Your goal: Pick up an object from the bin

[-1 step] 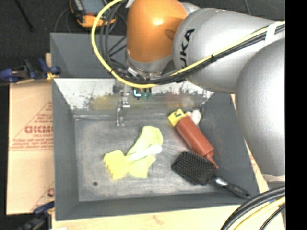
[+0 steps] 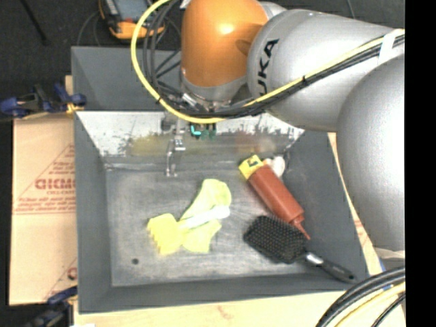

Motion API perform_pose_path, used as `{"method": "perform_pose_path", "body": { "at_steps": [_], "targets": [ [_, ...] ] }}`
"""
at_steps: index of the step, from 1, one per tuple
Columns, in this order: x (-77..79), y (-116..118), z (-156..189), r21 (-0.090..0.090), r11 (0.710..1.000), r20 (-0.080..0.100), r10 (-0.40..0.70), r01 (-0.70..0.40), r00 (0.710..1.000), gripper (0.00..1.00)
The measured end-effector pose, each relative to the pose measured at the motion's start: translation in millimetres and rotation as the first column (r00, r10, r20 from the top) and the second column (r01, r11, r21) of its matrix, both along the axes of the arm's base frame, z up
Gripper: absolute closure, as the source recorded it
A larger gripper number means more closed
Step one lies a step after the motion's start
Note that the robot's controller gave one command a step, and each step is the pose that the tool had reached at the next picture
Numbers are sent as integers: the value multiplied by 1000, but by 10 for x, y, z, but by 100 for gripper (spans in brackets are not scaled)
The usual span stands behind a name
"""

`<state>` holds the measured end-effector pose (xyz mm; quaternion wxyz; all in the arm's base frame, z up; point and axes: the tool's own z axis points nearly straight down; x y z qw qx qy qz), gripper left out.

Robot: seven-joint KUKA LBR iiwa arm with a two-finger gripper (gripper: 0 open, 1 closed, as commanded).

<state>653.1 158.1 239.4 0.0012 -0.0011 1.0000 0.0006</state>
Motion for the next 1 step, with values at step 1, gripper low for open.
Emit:
{"method": "perform_pose_path", "body": {
  "at_steps": [1],
  "targets": [
    [-174, -225, -597, 1, 1000, 5, -15, 15, 1000, 0]
  ]
}}
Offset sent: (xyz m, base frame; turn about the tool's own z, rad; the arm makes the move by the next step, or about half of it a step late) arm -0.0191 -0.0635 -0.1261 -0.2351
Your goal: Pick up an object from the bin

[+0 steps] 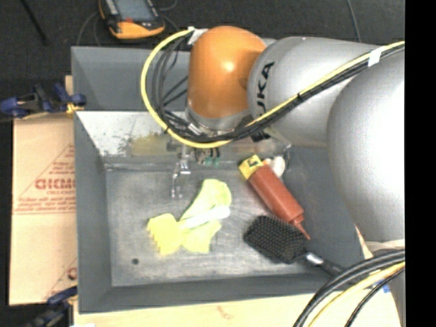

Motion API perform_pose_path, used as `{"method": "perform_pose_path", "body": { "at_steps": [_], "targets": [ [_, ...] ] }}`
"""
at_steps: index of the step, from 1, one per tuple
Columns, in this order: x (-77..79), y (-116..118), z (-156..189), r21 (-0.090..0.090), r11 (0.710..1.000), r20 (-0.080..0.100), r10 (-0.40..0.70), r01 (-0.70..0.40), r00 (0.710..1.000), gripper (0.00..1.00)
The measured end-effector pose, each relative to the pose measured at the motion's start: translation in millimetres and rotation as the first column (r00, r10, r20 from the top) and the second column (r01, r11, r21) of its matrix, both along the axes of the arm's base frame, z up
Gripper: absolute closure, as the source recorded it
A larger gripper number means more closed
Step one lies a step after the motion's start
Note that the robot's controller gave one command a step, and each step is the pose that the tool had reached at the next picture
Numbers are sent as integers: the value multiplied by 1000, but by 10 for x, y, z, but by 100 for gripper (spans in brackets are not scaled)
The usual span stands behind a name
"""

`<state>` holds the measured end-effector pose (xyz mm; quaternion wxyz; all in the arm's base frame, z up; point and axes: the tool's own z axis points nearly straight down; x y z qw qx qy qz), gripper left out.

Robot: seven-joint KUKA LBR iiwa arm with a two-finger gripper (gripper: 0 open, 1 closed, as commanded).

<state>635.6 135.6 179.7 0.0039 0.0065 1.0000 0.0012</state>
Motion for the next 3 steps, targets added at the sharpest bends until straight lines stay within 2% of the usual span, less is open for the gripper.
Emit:
{"method": "perform_pose_path", "body": {
  "at_steps": [1, 2, 3],
  "targets": [
    [-12, -250, -429, -3, 987, -4, 162, -162, 987, 0],
    [-324, -490, -544, -1, 971, -20, 241, -241, 970, 0],
    [-547, -503, -458, -5, 959, 7, 282, -282, 959, 0]
  ]
}}
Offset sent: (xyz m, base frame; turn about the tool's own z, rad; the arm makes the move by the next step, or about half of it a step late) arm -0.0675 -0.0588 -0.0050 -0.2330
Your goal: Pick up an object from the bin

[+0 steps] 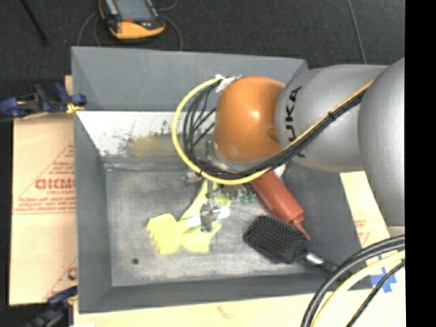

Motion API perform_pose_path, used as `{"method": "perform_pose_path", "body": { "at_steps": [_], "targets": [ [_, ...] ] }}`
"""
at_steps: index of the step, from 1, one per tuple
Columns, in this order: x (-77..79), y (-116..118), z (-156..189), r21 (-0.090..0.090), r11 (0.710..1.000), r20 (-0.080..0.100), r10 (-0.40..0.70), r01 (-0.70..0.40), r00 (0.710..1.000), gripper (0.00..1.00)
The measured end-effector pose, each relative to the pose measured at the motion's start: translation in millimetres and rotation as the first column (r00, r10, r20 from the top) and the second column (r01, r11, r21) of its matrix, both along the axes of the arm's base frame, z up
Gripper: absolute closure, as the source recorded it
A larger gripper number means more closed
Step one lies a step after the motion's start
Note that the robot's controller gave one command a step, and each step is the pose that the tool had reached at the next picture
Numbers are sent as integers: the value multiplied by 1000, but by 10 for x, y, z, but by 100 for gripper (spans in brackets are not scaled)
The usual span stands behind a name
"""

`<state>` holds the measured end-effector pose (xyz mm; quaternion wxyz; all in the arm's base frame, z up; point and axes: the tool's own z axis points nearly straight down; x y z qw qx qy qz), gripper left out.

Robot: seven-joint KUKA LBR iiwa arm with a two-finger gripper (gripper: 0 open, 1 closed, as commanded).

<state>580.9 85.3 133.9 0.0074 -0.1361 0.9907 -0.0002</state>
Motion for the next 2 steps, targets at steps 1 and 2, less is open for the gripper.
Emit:
{"method": "perform_pose_path", "body": {
  "at_steps": [1, 2],
  "targets": [
    [67, -692, -575, -2, 996, 0, 87, -87, 996, 100],
    [67, -692, -576, -2, 996, 0, 87, -87, 996, 100]
  ]
}}
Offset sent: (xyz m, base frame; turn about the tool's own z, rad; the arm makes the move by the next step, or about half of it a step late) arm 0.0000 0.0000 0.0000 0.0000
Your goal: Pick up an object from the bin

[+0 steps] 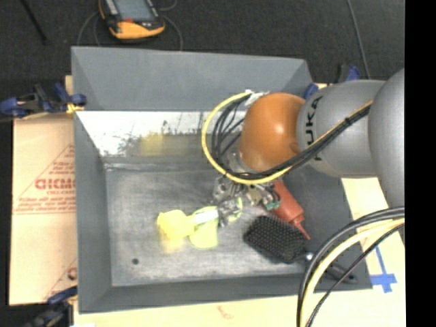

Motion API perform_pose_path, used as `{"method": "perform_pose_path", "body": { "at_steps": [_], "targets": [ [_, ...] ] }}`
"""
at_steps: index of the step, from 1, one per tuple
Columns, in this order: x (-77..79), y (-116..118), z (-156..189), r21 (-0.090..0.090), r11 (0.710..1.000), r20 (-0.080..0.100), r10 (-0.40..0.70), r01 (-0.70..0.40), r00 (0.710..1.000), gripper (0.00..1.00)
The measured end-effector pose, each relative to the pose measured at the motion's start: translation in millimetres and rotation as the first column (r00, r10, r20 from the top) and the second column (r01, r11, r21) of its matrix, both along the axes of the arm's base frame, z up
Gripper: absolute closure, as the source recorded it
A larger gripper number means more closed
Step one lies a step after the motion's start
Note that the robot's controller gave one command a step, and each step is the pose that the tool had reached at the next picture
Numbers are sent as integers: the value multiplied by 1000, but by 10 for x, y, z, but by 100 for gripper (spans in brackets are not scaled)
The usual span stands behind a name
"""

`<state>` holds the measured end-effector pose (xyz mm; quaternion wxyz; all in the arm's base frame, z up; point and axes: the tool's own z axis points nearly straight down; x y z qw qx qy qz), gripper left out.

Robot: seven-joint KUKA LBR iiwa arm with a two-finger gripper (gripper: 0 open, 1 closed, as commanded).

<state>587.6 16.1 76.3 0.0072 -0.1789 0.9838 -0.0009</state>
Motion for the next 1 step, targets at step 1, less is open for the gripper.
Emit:
{"method": "perform_pose_path", "body": {
  "at_steps": [1],
  "targets": [
    [356, -39, 1347, -8, 790, -4, 613, -613, 790, 100]
  ]
}}
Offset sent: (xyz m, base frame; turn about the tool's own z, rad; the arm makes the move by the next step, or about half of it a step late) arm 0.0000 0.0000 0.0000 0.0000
